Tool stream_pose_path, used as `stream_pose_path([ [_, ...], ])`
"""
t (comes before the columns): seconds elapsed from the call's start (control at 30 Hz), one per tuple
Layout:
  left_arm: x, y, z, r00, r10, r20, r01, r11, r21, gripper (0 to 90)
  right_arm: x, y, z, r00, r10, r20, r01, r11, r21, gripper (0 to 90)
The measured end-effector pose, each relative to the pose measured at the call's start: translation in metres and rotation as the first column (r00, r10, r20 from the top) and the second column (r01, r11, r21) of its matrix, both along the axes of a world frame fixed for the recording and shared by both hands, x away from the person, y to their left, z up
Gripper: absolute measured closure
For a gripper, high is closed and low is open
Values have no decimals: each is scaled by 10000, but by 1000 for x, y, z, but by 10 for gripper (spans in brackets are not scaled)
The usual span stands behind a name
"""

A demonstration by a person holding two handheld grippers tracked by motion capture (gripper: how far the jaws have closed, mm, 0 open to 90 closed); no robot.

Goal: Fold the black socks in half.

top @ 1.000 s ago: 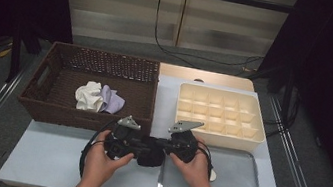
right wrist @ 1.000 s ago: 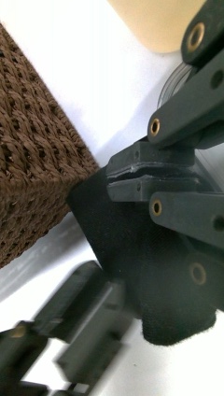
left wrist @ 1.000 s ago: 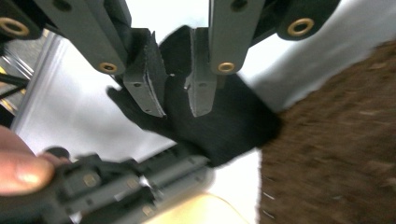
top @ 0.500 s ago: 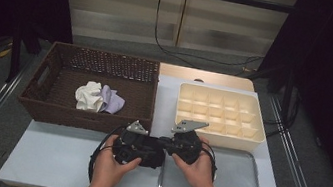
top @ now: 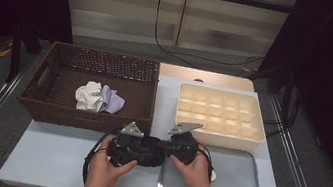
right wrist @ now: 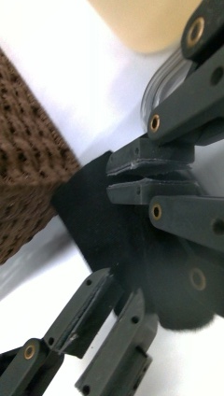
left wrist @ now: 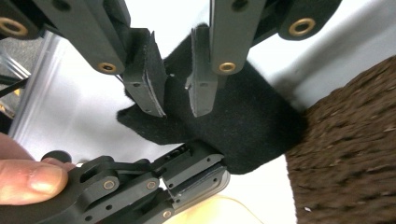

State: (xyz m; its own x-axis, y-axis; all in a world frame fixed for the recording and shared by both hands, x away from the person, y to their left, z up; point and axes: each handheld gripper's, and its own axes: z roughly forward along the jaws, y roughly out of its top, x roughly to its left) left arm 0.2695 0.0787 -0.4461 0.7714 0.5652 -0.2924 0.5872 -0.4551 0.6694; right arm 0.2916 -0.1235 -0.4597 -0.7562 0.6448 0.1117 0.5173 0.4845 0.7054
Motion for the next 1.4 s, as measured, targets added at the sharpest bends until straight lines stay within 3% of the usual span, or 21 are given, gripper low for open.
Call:
stream_pose_path([
  [0.13, 3, -8, -7, 10000, -3, 31, 1, 9993, 380, 778, 0, -2, 1, 10000, -23, 21, 23, 10000, 20, 830],
  [0.3, 3, -12, -12, 9989, 12, 478, -46, 9973, 729, 855, -1, -5, 4, 9999, -100, 62, 100, 9999, 12, 816],
  [0.43, 0, -14, -13, 9977, 123, 668, -177, 9965, 813, 868, -3, -7, 10, 9997, -189, 181, 183, 9994, 287, 806],
  [0.63, -2, -11, -6, 9989, 269, 391, -298, 9966, 766, 836, -5, -1, 14, 9997, -11, 253, 8, 9999, 125, 799],
  [0.73, -2, -4, 3, 9983, 312, 501, -348, 9967, 734, 806, -4, 0, 8, 10000, -43, 77, 43, 10000, 9, 801],
  [0.83, 7, 9, 9, 9947, 885, 515, -905, 9952, 383, 802, -4, -2, 5, 9999, -92, 76, 91, 9999, 66, 801],
  [1.0, 13, 1, -5, 9985, 534, 138, -545, 9943, 916, 800, -3, -3, 3, 9999, -127, 20, 127, 9999, 87, 784],
  [1.2, 10, 7, 4, 9975, 665, 255, -681, 9952, 709, 762, -3, -8, 14, 9996, -253, 99, 251, 9996, 135, 744],
  [1.4, 7, 19, 10, 9944, 904, 538, -946, 9922, 817, 731, -14, -10, 32, 9995, -131, 296, 115, 9985, 544, 683],
])
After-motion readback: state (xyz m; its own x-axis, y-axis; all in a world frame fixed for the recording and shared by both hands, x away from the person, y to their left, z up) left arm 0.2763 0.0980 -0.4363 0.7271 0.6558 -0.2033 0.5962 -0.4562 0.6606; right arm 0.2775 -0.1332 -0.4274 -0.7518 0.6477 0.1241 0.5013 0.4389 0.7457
